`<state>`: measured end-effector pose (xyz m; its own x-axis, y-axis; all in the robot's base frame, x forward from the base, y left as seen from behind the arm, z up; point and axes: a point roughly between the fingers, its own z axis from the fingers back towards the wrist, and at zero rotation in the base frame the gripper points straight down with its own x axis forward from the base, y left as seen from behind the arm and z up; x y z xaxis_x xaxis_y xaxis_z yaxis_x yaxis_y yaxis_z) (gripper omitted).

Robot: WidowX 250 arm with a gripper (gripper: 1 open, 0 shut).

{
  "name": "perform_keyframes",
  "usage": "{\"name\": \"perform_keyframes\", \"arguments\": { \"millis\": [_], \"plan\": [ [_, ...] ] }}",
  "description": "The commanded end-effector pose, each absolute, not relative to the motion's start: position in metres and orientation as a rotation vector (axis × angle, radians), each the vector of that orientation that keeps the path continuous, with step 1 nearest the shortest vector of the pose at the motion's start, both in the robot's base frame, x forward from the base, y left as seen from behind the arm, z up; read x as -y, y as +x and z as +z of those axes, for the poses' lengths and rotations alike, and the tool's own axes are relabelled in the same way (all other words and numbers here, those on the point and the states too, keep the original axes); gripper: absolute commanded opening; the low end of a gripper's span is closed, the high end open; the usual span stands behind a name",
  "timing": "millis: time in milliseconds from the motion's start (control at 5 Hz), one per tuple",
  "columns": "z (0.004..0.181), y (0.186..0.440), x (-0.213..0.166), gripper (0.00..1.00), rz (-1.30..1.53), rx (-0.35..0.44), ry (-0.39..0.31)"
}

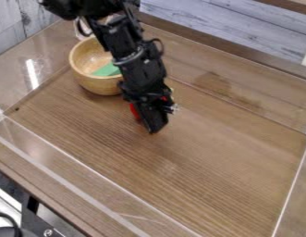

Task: Move the red object to the right side of the table

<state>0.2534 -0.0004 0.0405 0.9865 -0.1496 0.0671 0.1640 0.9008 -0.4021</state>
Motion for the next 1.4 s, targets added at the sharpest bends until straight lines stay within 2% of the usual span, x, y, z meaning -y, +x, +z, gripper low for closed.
{"name": "perform_keyframes", "arguments": {
  "millis": [0, 200, 400, 600, 800, 1000, 1200],
  "plan": [
    [0.045, 0.263, 0.015, 0.0, -0.14, 0.007, -0.381],
    [0.04, 0.265, 0.029, 0.0, -0.151, -0.051, -0.345],
    [0.031, 0.261, 0.016, 1.0, -0.21, -0.084, -0.331],
    [0.03, 0.256, 0.002, 1.0, -0.253, -0.105, -0.326],
    [0.032, 0.262, 0.006, 0.0, -0.266, -0.122, -0.301],
    [0.031, 0.268, 0.015, 0.0, -0.278, -0.144, -0.266],
    [0.04, 0.266, 0.019, 1.0, -0.268, -0.147, -0.271]
  ]
}}
